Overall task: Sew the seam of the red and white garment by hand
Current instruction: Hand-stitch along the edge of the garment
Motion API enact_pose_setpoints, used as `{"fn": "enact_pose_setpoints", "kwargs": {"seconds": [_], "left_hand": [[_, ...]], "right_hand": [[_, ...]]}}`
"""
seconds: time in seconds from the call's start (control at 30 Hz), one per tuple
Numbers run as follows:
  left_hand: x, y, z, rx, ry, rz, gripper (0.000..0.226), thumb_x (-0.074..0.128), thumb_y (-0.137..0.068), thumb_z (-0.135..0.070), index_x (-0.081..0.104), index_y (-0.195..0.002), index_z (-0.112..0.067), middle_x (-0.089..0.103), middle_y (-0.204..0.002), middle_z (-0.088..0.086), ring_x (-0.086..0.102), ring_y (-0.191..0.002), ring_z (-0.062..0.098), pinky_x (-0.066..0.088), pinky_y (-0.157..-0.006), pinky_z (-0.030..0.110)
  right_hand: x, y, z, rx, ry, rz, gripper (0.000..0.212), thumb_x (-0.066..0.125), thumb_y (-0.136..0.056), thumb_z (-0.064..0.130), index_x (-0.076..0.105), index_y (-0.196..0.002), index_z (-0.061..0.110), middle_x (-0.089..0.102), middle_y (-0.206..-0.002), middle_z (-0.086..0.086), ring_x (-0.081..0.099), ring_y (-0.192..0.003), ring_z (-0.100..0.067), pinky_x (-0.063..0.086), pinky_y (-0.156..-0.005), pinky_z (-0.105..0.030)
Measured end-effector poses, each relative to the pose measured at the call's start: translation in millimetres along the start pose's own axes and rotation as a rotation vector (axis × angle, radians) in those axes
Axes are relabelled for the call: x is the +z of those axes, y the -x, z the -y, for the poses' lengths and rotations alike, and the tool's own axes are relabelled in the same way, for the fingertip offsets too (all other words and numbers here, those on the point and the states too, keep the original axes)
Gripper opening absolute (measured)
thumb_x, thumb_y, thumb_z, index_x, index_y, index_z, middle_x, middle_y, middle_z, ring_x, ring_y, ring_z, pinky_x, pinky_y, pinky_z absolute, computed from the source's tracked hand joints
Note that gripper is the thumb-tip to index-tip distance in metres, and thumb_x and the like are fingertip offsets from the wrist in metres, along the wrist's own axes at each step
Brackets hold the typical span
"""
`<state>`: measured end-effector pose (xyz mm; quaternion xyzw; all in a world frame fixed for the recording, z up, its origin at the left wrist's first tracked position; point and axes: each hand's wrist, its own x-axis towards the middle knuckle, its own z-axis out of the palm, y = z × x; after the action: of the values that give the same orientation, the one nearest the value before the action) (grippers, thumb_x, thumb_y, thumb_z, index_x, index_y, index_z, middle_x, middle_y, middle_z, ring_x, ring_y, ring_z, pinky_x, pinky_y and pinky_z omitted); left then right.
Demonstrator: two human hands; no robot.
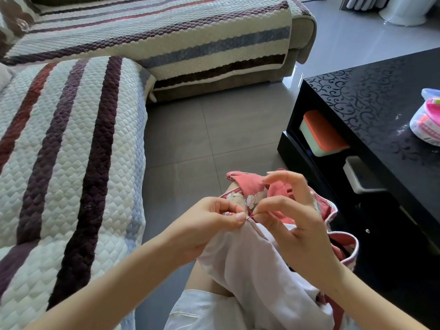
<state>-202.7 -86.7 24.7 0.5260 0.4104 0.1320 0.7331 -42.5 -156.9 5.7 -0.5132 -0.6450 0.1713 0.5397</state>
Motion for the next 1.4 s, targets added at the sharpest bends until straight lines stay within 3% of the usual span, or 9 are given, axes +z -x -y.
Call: {"fn": "enact_pose_setpoints", "kwargs": {"seconds": [0.13, 0.23, 0.37, 0.5, 0.63, 0.77, 1.0, 1.23, 1.4], "left_hand": [[6, -5, -2, -0.007, -0.051, -0.113, 0.005, 0.066, -0.083, -0.006, 0.066, -0.080, -0.002, 0.054, -0.076, 0.009, 0.048, -0.074, 0.014, 0.038, -0.070, 0.019], [10, -7, 6, -0.036, -0.094, -0.198, 0.009, 0.066, -0.083, -0.005, 0.065, -0.074, -0.005, 0.053, -0.076, 0.010, 0.047, -0.075, 0.017, 0.037, -0.070, 0.022], [10, -5, 7, -0.043, -0.029, -0.139, 0.007, 0.069, -0.077, -0.012, 0.065, -0.070, -0.010, 0.054, -0.078, 0.010, 0.049, -0.078, 0.018, 0.038, -0.075, 0.026], [2, -7, 4, -0.104, 0.046, -0.085, 0.008, 0.066, -0.068, -0.019, 0.065, -0.060, -0.019, 0.055, -0.078, 0.007, 0.048, -0.081, 0.020, 0.034, -0.080, 0.034], [-3, -9, 6, -0.134, 0.150, 0.006, 0.005, 0.065, -0.068, -0.014, 0.063, -0.071, -0.011, 0.057, -0.079, 0.008, 0.053, -0.073, 0.018, 0.039, -0.073, 0.027], [-8, -8, 0, -0.063, 0.190, 0.079, 0.010, 0.061, -0.071, -0.010, 0.060, -0.078, -0.003, 0.063, -0.079, 0.006, 0.060, -0.072, 0.015, 0.047, -0.067, 0.019], [-10, -9, -14, -0.005, 0.232, 0.027, 0.005, 0.057, -0.069, -0.003, 0.055, -0.074, -0.003, 0.064, -0.063, 0.003, 0.059, -0.054, 0.011, 0.048, -0.051, 0.017], [-18, -10, -28, 0.070, 0.031, -0.032, 0.003, 0.064, -0.070, -0.010, 0.062, -0.073, -0.010, 0.063, -0.063, 0.000, 0.049, -0.060, 0.013, 0.037, -0.064, 0.026], [-14, -11, -38, 0.153, -0.100, -0.096, 0.009, 0.064, -0.084, 0.002, 0.061, -0.089, -0.006, 0.071, -0.069, 0.006, 0.064, -0.063, 0.012, 0.050, -0.067, 0.019]], "right_hand": [[0, 0, 0, -0.084, 0.045, -0.077, 0.011, 0.054, -0.094, 0.028, 0.062, -0.085, 0.027, 0.046, -0.114, 0.003, 0.046, -0.120, -0.027, 0.031, -0.104, -0.032], [-1, -4, 8, -0.074, 0.011, -0.114, 0.012, 0.054, -0.094, 0.030, 0.061, -0.085, 0.027, 0.046, -0.115, 0.003, 0.051, -0.111, -0.031, 0.037, -0.097, -0.039], [-4, -8, 6, 0.136, -0.122, -0.048, 0.014, 0.060, -0.089, 0.039, 0.062, -0.080, 0.028, 0.051, -0.114, 0.009, 0.057, -0.089, -0.011, 0.046, -0.077, -0.025], [-22, -12, 3, 0.474, -0.448, -0.050, 0.014, 0.070, -0.084, 0.022, 0.063, -0.071, 0.020, 0.065, -0.110, 0.000, 0.064, -0.098, -0.015, 0.051, -0.074, -0.019], [-38, -15, 0, 0.549, -0.675, -0.001, 0.024, 0.074, -0.077, 0.037, 0.065, -0.080, 0.015, 0.071, -0.102, -0.013, 0.065, -0.105, -0.033, 0.053, -0.089, -0.031], [-44, -12, -1, 0.557, -0.881, 0.051, 0.033, 0.076, -0.076, 0.040, 0.060, -0.085, 0.012, 0.070, -0.083, -0.018, 0.070, -0.085, -0.036, 0.055, -0.087, -0.040], [-35, -12, -3, 0.584, -0.930, 0.099, 0.036, 0.076, -0.076, 0.037, 0.057, -0.086, 0.009, 0.059, -0.065, -0.010, 0.061, -0.061, -0.024, 0.056, -0.071, -0.035], [-34, -18, -1, 0.592, -0.965, 0.137, 0.031, 0.075, -0.077, 0.033, 0.057, -0.084, 0.010, 0.052, -0.059, -0.006, 0.054, -0.055, -0.020, 0.052, -0.060, -0.030], [-31, -22, 1, 0.670, -0.919, 0.109, 0.021, 0.064, -0.090, 0.021, 0.050, -0.081, 0.007, 0.042, -0.056, -0.003, 0.039, -0.047, -0.015, 0.039, -0.046, -0.022]]}}
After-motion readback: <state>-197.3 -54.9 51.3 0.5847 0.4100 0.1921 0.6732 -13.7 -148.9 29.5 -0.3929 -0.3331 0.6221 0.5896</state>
